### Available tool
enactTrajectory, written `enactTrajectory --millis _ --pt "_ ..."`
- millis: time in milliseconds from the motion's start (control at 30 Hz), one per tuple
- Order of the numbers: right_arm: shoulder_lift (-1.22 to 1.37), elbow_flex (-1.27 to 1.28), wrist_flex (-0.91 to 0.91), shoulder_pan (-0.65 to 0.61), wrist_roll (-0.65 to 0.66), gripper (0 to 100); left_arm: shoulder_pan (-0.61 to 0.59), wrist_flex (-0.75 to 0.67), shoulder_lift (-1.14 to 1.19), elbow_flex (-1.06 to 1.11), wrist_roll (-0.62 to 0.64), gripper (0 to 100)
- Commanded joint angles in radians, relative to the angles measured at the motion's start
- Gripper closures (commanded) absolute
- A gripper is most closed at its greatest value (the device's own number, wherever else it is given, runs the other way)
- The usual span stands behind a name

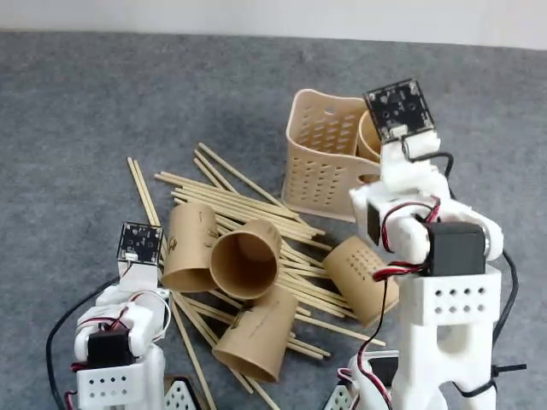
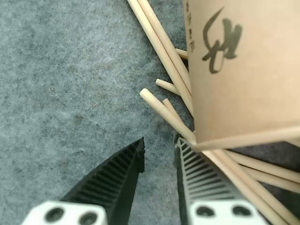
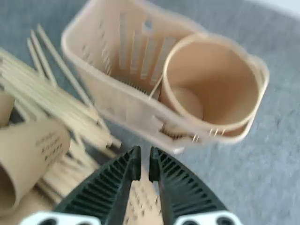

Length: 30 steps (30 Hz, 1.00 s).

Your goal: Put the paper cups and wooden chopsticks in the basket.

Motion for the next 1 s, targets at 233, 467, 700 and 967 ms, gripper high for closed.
enactTrajectory --millis 233,467,700,967 --pt "-0.031 -0.047 0.13 -0.191 -0.094 92.3 -0.002 0.002 -0.001 0.021 0.008 88" --pt "-0.025 0.067 0.053 -0.449 -0.195 76.2 -0.002 0.002 -0.001 0.021 0.008 88" --pt "-0.025 0.286 -0.186 -0.529 -0.19 76.4 -0.002 0.002 -0.001 0.021 0.008 88" --pt "-0.025 0.412 -0.349 -0.527 -0.19 76.4 -0.002 0.002 -0.001 0.021 0.008 88"
